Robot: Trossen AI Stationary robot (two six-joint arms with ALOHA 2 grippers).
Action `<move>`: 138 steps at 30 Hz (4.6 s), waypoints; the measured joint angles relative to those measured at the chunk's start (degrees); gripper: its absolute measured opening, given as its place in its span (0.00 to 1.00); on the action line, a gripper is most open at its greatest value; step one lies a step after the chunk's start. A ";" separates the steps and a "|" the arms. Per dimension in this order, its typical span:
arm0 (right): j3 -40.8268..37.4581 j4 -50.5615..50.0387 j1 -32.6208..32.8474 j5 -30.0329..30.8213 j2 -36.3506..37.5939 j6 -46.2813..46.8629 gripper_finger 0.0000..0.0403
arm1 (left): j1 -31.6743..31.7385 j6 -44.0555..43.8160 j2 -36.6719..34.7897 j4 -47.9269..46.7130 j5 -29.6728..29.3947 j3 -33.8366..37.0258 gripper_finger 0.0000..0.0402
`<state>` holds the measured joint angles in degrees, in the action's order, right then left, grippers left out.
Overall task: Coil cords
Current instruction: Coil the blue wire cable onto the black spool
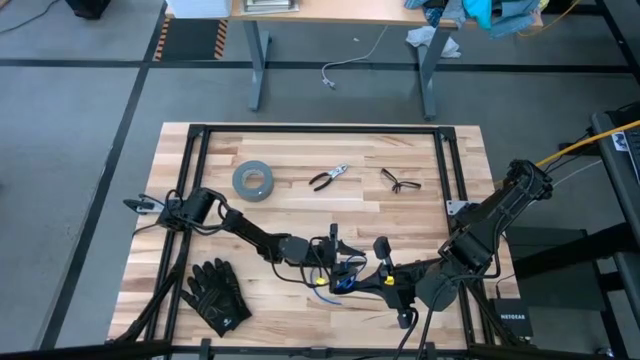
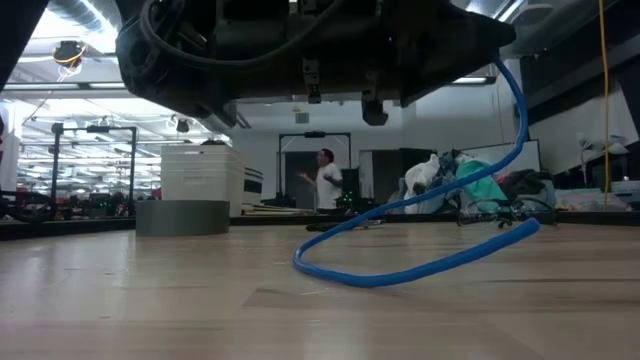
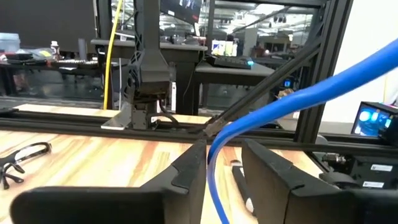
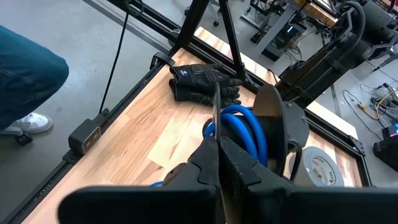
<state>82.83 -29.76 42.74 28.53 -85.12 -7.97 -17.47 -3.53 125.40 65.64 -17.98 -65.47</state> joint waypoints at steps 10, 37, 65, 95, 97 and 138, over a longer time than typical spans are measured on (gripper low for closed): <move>0.00 0.01 -0.01 -0.02 -0.02 0.00 0.00 | 0.08 0.68 0.02 -0.71 0.00 0.00 0.06; 0.00 -10.58 0.00 0.57 0.17 11.15 0.00 | -0.47 -2.31 -6.92 -21.86 -1.71 2.51 0.00; 0.00 -16.72 -0.91 -3.26 -1.45 18.82 0.00 | -9.70 2.55 -33.43 -68.15 -17.45 2.53 0.00; -0.02 -0.49 -12.79 -27.52 -13.03 6.41 0.00 | -10.60 11.94 -34.36 -57.13 -18.33 1.86 0.00; -0.02 1.19 -12.79 -29.24 -13.05 5.54 0.00 | -9.85 10.43 -34.34 -57.10 -18.27 1.86 0.00; -0.07 12.82 -12.79 -52.84 -14.94 -2.99 0.00 | -3.86 14.81 -26.12 -49.58 21.70 1.83 0.00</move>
<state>82.76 -16.94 29.95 -24.30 -100.06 -10.96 -21.33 11.28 99.29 16.06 3.73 -63.64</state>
